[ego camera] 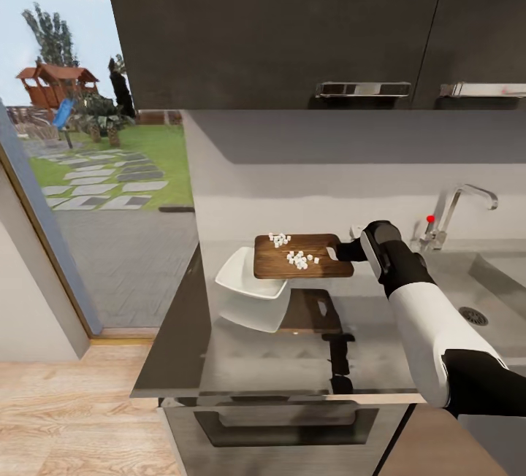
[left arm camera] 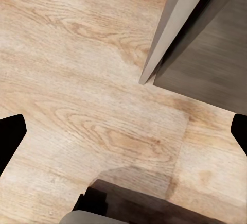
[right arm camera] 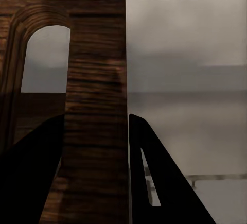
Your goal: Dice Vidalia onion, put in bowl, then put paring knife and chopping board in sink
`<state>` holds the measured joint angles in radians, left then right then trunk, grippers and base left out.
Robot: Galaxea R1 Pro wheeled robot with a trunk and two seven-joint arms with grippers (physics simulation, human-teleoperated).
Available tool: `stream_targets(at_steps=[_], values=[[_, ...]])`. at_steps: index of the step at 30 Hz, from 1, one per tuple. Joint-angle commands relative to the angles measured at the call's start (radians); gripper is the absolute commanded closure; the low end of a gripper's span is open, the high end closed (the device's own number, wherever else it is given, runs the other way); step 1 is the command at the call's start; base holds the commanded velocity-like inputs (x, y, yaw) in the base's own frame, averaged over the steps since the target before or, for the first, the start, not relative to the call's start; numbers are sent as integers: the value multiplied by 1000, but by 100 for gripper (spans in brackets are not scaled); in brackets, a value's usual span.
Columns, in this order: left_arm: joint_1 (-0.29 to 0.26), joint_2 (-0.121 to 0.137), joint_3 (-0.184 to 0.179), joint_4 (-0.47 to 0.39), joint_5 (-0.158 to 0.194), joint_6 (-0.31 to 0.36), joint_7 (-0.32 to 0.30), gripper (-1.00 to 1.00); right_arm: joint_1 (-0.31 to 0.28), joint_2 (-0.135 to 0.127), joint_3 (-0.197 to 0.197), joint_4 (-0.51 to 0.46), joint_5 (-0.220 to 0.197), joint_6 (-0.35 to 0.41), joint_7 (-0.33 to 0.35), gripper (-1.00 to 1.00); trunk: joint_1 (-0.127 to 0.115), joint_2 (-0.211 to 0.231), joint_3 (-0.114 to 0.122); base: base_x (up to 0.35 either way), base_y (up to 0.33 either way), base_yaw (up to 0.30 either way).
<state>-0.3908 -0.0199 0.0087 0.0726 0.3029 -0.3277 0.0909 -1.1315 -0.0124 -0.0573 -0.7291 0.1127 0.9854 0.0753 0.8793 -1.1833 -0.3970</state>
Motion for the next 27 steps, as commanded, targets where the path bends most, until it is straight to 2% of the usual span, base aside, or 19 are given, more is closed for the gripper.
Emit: stream_targets(at_steps=[1,11,27], values=[[-2,0,1,4,1,-7,1,-100,-1,0,-2,-1,9,4,8,100,0,-1,-1,0,0,0],[-2,-1,1,4,1,-7,0,-100,-1,0,-2,-2,10,4,8,100,0,-1,-1,0,0,0],[-2,-2,1,4,1,-7,0,-100,-1,2,-1,0,11,4,8,100,-61,111,49,0,0,0]])
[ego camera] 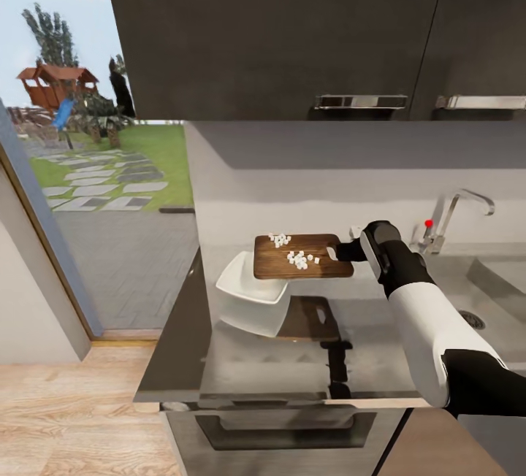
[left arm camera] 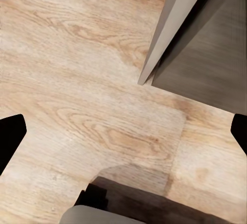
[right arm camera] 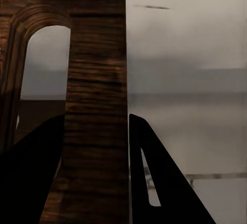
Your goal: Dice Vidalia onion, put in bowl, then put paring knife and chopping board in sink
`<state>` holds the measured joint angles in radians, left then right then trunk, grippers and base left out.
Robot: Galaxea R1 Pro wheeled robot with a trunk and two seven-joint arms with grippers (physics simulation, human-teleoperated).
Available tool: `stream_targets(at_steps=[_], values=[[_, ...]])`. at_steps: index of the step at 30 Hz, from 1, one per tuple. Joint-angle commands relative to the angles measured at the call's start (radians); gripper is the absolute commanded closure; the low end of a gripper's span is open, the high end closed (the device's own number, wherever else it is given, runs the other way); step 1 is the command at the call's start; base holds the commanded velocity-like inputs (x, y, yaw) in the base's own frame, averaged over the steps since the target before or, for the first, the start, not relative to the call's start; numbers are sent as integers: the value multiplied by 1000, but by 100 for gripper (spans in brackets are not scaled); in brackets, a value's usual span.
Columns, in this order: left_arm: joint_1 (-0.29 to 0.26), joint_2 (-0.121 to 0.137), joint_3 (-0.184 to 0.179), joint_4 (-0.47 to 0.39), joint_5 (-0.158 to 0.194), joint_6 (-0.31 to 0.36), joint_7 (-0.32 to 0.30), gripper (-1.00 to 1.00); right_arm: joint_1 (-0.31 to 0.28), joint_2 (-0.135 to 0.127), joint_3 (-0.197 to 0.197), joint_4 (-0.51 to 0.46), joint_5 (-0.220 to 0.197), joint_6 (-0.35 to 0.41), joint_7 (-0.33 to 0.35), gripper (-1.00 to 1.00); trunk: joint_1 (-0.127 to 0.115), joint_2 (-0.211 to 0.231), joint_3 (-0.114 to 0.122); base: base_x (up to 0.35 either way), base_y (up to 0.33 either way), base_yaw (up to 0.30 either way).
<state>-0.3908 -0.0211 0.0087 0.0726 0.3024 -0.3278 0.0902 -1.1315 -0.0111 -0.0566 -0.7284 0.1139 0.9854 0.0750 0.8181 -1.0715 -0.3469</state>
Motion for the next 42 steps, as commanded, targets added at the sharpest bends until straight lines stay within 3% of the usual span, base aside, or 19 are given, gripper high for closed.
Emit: stream_targets(at_steps=[1,6,13,22,38,42], values=[[-2,0,1,4,1,-7,1,-100,-1,0,-2,-1,10,4,8,100,-4,6,2,0,0,0],[-2,0,1,4,1,-7,2,-100,-1,2,5,0,10,4,6,100,-23,41,18,0,0,0],[-2,0,1,4,1,-7,2,-100,-1,3,59,0,10,4,4,100,-50,90,40,0,0,0],[-2,0,1,4,1,-7,1,-100,-1,13,67,1,12,4,3,100,-84,153,68,0,0,0],[-2,0,1,4,2,-7,1,-100,-1,14,73,8,14,4,-1,100,-84,153,68,0,0,0],[-2,0,1,4,1,-7,1,-100,-1,14,121,13,15,4,-1,100,-84,153,68,0,0,0]])
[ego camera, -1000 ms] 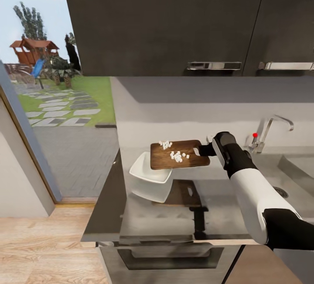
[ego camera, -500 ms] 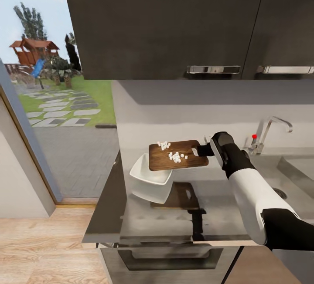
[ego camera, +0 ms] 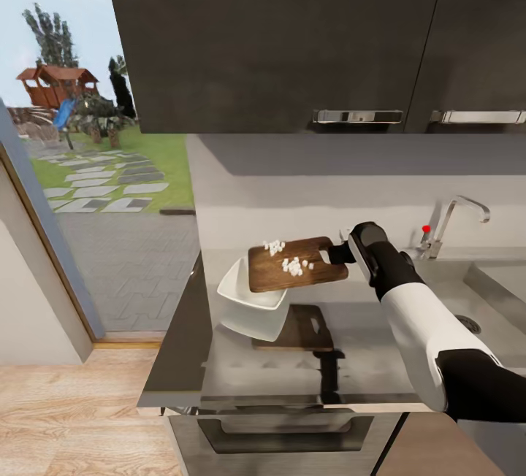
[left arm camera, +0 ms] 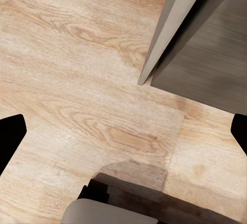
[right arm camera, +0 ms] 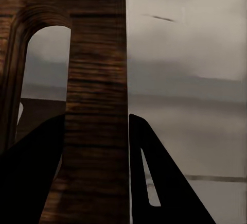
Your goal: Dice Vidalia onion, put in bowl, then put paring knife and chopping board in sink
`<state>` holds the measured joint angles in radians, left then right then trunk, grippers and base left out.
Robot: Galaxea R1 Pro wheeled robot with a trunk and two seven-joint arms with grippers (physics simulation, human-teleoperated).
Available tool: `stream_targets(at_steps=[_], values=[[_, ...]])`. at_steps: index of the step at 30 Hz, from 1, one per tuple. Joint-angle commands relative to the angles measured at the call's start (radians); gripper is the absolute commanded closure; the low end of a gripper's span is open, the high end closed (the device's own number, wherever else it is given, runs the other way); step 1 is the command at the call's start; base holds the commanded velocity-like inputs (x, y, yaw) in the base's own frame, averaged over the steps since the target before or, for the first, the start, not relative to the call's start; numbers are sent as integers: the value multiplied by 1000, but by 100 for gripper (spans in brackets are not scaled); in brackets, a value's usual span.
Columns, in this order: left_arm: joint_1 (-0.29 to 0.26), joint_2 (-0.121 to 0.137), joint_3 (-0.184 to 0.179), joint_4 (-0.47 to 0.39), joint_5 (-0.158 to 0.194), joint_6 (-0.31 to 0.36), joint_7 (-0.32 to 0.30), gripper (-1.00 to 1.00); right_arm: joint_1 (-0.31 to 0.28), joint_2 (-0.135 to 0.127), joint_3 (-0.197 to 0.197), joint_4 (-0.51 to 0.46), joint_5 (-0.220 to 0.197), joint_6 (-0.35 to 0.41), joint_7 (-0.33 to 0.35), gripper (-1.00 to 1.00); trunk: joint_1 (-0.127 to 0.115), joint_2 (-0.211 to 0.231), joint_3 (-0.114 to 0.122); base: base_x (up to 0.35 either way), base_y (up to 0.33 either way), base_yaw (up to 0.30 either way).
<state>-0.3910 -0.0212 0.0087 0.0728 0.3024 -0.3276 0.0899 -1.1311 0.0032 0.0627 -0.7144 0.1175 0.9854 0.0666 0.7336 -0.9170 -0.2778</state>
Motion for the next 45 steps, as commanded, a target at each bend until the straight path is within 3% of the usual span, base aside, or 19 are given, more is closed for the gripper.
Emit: stream_targets(at_steps=[1,38,45], values=[[-2,0,1,4,2,-7,1,-100,-1,0,9,1,11,4,7,100,0,-1,-1,0,0,0],[-2,0,1,4,1,-7,2,-100,-1,0,28,12,11,4,-13,100,0,-1,-1,0,1,0],[-2,0,1,4,2,-7,2,-100,-1,0,28,13,11,4,-13,100,0,-1,-1,0,191,0]])
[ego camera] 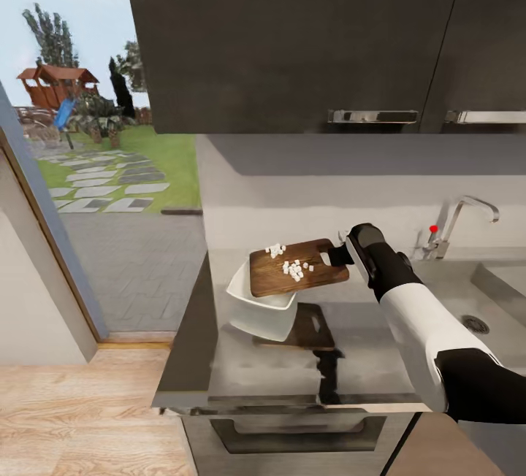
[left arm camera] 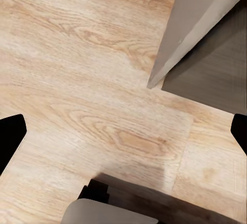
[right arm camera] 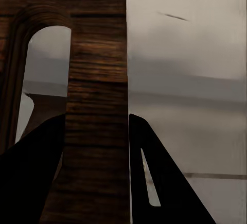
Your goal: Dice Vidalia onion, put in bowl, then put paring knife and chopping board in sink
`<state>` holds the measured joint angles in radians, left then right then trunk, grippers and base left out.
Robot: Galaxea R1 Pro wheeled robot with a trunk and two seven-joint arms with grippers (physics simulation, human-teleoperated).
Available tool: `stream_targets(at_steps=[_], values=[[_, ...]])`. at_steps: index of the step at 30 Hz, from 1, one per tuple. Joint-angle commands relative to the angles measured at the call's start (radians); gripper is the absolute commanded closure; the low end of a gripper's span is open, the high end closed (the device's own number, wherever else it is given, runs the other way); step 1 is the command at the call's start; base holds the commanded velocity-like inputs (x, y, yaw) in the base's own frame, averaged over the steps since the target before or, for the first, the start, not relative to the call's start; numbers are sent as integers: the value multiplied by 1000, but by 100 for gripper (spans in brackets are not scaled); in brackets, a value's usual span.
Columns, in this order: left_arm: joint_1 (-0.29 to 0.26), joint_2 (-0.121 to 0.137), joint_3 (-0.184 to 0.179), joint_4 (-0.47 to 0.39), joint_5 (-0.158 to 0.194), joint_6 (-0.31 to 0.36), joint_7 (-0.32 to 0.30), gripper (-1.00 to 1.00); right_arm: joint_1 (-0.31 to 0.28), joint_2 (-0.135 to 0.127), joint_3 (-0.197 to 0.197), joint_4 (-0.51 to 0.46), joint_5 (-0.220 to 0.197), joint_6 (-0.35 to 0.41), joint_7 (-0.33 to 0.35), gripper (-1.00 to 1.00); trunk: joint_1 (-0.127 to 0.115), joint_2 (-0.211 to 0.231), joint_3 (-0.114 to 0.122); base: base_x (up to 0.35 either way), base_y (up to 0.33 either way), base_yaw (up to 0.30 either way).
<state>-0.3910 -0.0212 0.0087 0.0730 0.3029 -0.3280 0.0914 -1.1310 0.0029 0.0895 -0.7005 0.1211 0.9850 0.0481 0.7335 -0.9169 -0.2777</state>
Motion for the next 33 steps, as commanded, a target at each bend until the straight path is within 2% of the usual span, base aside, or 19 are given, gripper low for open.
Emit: stream_targets(at_steps=[1,17,27,33], values=[[-2,0,1,4,1,-6,1,-100,-1,0,1,-1,8,4,5,100,0,-1,-1,0,189,0],[-2,0,1,4,1,-6,1,-100,-1,-3,1,-2,10,4,4,100,0,-1,-1,0,20,0],[-2,0,1,4,2,-6,1,-100,-1,-3,1,-2,64,4,5,100,0,-1,-1,0,0,0],[-2,0,1,4,2,-7,1,-100,-1,-2,1,-3,67,4,4,100,0,-1,-1,0,0,0]])
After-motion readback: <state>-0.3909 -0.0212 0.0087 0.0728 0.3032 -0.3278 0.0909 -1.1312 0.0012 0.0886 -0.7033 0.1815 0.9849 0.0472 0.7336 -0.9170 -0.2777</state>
